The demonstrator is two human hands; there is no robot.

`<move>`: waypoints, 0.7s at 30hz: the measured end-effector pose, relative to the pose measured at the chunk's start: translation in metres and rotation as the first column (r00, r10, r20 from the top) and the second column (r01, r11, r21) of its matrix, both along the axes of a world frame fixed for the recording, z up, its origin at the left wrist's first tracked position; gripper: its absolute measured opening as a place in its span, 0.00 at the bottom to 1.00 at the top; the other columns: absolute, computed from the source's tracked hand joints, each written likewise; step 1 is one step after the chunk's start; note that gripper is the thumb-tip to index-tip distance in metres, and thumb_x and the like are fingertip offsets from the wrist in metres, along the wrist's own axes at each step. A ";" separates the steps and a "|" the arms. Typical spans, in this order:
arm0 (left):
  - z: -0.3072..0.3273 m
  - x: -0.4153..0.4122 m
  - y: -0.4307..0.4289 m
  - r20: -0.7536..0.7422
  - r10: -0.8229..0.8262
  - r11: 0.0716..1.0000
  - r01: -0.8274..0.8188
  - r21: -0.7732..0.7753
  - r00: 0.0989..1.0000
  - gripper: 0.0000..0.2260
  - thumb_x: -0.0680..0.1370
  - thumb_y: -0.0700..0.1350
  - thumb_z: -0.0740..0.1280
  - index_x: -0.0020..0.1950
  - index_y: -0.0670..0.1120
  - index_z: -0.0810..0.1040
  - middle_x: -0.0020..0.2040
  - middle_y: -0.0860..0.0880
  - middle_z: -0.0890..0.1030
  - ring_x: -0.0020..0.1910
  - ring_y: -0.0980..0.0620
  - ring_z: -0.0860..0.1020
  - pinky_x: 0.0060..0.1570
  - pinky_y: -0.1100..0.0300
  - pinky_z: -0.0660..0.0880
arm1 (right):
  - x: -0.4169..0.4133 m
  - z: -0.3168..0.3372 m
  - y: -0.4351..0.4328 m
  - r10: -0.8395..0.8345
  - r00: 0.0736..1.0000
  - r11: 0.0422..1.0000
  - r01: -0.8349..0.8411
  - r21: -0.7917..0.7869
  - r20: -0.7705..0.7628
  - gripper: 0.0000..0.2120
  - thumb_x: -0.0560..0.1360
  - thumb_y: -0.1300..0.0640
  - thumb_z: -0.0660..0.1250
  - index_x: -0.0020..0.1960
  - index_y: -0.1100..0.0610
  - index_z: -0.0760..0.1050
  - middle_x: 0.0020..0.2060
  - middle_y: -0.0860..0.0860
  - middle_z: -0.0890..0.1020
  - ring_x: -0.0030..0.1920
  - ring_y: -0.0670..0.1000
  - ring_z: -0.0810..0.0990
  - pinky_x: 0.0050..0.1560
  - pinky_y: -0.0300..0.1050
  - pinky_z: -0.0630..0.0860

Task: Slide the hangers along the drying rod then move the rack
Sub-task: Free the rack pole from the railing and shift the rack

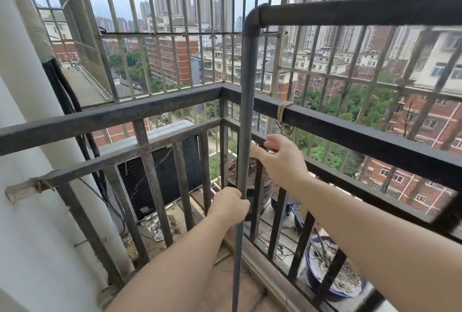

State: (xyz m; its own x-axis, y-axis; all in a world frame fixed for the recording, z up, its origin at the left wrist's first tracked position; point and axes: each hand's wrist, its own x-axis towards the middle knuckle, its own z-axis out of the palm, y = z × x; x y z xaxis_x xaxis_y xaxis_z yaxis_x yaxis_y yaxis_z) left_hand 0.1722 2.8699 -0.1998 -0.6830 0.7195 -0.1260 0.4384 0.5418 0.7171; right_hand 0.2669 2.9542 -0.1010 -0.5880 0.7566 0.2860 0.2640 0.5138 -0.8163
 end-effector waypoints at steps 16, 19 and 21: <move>0.102 0.260 0.079 0.064 -0.520 0.784 0.446 0.432 0.852 0.13 0.78 0.51 0.64 0.61 0.50 0.77 0.53 0.49 0.81 0.48 0.53 0.79 0.43 0.60 0.78 | 0.294 0.031 0.032 -0.664 0.727 0.747 0.635 -0.197 -0.177 0.18 0.76 0.49 0.64 0.62 0.56 0.74 0.47 0.48 0.78 0.46 0.49 0.76 0.48 0.44 0.71; 0.107 0.306 0.103 0.012 -0.644 0.676 0.562 0.477 0.765 0.13 0.77 0.51 0.65 0.61 0.50 0.78 0.47 0.54 0.81 0.42 0.61 0.77 0.31 0.75 0.70 | 0.350 0.031 0.024 -0.748 0.644 0.663 0.739 -0.124 -0.162 0.19 0.76 0.49 0.64 0.64 0.54 0.72 0.49 0.47 0.78 0.44 0.47 0.77 0.40 0.39 0.73; 0.108 0.330 0.114 -0.013 -0.721 0.608 0.640 0.470 0.693 0.13 0.77 0.49 0.66 0.61 0.50 0.77 0.47 0.54 0.81 0.42 0.59 0.78 0.34 0.71 0.72 | 0.382 0.027 0.011 -0.796 0.595 0.602 0.798 -0.034 -0.113 0.19 0.76 0.49 0.63 0.65 0.53 0.71 0.53 0.48 0.78 0.45 0.46 0.76 0.40 0.37 0.73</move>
State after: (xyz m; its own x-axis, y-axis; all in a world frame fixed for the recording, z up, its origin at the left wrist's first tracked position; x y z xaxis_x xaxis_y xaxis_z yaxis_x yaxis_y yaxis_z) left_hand 0.5023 2.9840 -0.0919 0.0288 0.9715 0.2352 0.4137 -0.2258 0.8820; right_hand 0.6487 2.9650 -0.0737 0.2809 0.9032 0.3246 0.4895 0.1561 -0.8579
